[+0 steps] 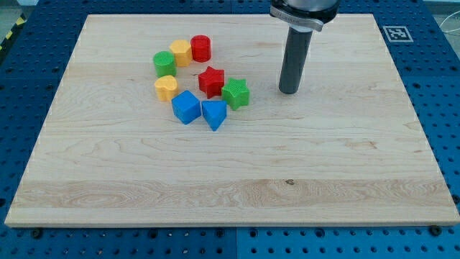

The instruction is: Move your arm closer to the green star

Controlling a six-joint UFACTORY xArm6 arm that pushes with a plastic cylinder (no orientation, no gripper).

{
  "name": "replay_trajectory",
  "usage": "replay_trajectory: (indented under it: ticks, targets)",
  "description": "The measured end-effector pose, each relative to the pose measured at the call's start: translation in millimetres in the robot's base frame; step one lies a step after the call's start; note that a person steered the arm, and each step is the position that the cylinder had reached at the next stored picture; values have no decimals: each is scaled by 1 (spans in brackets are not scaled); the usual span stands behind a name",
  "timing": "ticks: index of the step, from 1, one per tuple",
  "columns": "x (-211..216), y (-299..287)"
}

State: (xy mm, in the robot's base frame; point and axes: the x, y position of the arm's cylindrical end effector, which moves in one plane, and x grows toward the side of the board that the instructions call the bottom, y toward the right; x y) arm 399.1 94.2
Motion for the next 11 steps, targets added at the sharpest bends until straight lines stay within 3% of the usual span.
replay_trajectory:
  ticks: [11]
  targets:
    - [13,-56]
